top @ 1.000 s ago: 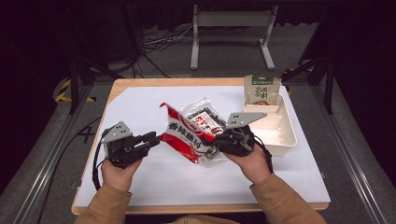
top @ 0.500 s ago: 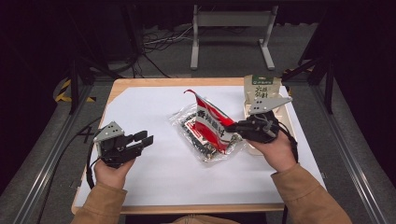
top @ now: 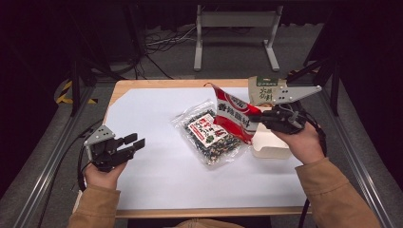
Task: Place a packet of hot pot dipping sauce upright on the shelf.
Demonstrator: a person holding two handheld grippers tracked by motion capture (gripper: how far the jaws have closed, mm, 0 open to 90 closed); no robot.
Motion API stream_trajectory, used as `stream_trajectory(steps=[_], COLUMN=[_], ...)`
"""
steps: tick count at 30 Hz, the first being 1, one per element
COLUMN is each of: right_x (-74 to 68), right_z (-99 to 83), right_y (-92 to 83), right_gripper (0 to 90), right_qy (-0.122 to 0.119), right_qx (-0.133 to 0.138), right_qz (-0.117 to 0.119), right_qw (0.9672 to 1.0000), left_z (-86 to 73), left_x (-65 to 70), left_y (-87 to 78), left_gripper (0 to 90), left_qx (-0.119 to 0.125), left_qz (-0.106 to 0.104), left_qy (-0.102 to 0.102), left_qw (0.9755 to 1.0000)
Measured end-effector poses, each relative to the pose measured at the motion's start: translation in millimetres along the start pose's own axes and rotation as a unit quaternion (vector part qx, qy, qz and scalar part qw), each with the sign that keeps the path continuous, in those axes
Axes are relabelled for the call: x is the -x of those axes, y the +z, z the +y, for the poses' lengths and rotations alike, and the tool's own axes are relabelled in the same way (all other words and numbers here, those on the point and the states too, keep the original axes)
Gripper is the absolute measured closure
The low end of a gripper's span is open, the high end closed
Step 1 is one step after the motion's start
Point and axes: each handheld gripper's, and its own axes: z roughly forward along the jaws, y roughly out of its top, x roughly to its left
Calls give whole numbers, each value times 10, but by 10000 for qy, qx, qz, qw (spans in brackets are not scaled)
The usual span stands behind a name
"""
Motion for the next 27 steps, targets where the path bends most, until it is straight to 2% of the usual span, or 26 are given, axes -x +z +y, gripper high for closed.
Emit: stream_trajectory(steps=[5,17,20,27], right_x=[99,361,430,545], right_z=[-17,-53,-78,-118], right_y=[-70,-200,-223,-278], right_gripper=[897,897,897,897], right_qy=[-36,-225,-195,-108], right_qx=[-26,-7,8,63], right_qz=[-166,-681,-790,-872], right_qw=[9999,9974,9967,9961], left_z=[-22,-93,-106,-112], left_x=[-43,-125,-133,-149], left_y=[-29,-107,-112,-102], left_gripper=[499,476,472,465], left_qx=[31,57,60,50], left_qz=[-20,134,160,156], left_qy=[-39,-126,-176,-204], left_qw=[10000,9998,9997,9997])
